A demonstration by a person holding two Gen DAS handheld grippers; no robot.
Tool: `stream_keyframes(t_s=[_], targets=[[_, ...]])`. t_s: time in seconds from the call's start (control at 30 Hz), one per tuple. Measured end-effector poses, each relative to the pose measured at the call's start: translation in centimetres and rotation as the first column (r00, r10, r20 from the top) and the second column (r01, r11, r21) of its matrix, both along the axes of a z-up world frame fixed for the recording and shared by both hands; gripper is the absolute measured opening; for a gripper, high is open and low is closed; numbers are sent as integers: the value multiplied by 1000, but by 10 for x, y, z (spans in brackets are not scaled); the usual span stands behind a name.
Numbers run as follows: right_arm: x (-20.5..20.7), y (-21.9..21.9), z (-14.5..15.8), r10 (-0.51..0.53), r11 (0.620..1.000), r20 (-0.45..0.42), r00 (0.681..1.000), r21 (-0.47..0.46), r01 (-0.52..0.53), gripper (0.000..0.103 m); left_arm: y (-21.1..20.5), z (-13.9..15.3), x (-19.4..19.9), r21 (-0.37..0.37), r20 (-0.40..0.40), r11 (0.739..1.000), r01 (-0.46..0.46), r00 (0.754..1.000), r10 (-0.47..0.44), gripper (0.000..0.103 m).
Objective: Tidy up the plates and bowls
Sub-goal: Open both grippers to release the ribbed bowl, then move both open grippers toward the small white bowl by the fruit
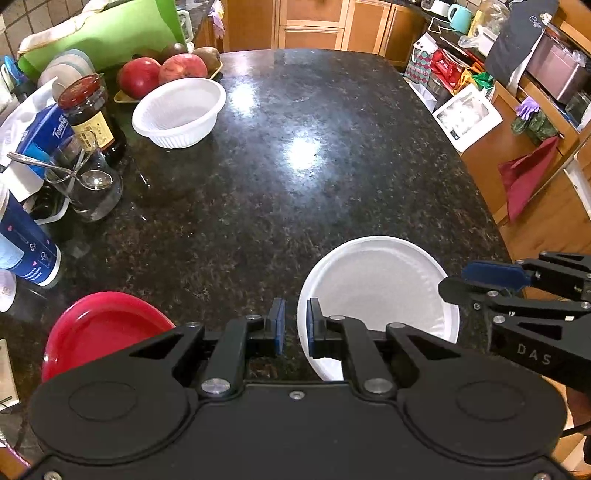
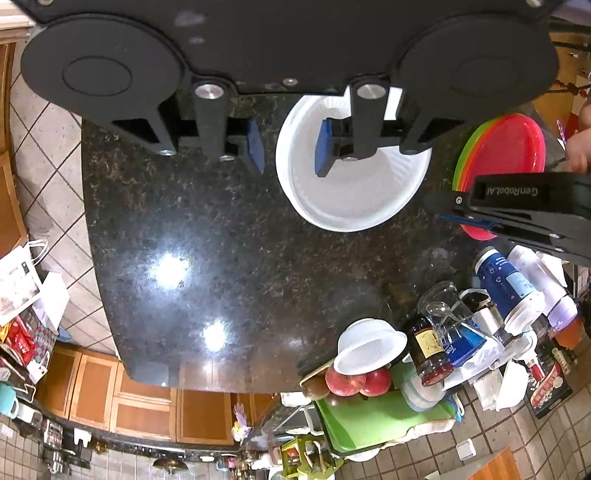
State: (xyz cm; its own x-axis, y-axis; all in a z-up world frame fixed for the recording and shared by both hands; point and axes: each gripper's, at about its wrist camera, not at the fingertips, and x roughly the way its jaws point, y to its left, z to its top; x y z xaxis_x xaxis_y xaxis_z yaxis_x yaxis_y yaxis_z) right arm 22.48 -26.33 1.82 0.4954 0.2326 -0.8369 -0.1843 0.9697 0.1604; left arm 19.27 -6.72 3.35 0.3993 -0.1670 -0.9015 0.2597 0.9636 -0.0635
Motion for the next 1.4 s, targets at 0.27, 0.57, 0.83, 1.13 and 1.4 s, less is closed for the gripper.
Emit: stream_keyframes(t_s=[0.27,0.57,0.83,1.13,1.4], targets=[[1,-2,10,7,1000,28,1000,3,-7,33,7,7,-3,7,52,999,-33,998,33,17],[11,7,35,47,998,64,997,48,-50,34,44,30,5,-27,152,988,-151,976,154,25],[28,24,57,79,989,71,994,120,-88,37,83,48,25,-45,242,956,-288,926,290,25],[59,55,78,116,982,132,984,133,-134,40,95,55,53,-31,296,942,-334,897,328,25],[109,80,82,116,988,105,988,90,-126,41,94,55,73,-8,301,951,-310,906,298,26]])
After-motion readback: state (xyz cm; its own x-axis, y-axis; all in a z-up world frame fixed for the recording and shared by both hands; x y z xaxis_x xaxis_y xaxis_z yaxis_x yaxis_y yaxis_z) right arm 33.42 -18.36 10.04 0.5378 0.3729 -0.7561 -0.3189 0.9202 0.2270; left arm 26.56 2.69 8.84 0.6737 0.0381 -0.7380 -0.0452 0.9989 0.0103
